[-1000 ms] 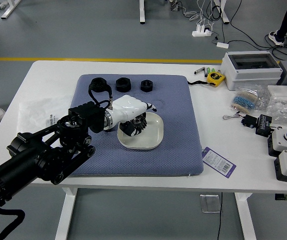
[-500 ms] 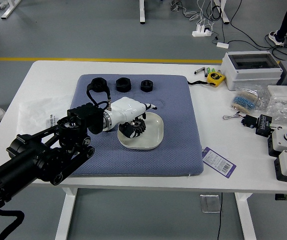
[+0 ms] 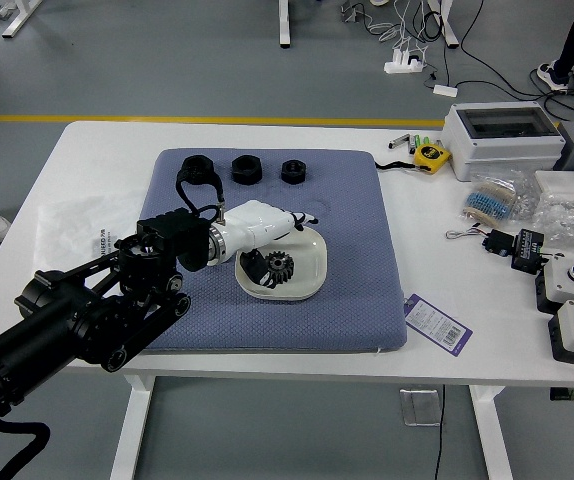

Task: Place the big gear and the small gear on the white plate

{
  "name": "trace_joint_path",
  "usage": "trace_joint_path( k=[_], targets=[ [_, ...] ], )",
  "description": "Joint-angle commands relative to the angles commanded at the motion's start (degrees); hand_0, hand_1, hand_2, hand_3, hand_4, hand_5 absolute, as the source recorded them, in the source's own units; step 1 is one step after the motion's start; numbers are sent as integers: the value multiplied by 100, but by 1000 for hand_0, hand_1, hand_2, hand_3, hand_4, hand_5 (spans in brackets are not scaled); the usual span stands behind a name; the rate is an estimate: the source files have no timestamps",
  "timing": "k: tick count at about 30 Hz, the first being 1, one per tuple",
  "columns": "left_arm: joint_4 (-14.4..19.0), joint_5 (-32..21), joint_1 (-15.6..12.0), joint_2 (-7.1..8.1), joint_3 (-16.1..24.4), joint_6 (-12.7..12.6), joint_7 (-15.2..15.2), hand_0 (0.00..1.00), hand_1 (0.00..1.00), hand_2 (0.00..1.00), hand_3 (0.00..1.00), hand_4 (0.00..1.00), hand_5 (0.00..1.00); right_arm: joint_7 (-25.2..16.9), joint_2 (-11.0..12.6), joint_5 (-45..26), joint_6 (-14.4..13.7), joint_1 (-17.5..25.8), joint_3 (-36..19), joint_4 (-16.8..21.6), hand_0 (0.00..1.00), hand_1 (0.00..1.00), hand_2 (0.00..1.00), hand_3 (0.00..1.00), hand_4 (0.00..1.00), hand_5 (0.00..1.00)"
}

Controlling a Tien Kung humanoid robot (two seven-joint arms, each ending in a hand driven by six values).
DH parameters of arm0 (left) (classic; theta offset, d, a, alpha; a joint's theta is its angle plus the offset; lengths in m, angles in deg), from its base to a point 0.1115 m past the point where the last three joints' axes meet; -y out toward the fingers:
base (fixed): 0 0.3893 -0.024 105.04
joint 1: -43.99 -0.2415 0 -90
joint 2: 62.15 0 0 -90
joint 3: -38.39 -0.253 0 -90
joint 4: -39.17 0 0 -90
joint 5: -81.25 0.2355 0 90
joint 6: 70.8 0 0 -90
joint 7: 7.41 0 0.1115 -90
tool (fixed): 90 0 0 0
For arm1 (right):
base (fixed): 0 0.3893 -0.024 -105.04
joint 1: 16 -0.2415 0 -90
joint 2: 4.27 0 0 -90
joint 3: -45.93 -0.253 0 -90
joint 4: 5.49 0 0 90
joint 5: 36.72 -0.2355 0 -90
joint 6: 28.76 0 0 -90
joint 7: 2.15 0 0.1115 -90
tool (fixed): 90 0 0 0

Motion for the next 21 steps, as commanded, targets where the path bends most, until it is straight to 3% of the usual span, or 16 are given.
trace_joint_path(
  k=[7,8,12,13,14,21],
  targets=[
    [56,355,10,98,467,132,-137,766,858,992,992,989,2,-2,1,6,2,31,-5,1,655,645,728,573,790,719],
    [43,443,24,131,577,143,-148,712,806,915,950,964,2,-1,1,9,2,37,-7,1,655,645,728,573,790,719],
    [-76,705,73,242,832,252,-179,712,806,915,950,964,2,-3,2,7,1,48,-7,1,655,645,728,573,790,719],
    [-88,728,78,252,849,268,-182,712,806,915,950,964,2,-4,2,7,0,49,-6,0,655,645,728,573,790,719],
    [-146,790,77,299,877,366,-194,649,751,836,897,926,2,-4,1,-3,1,56,-6,0,655,645,728,574,790,719],
    [-411,913,69,361,921,612,-213,625,736,822,882,910,2,-5,-7,-14,-2,43,-1,-1,656,645,728,574,790,719]
  ],
)
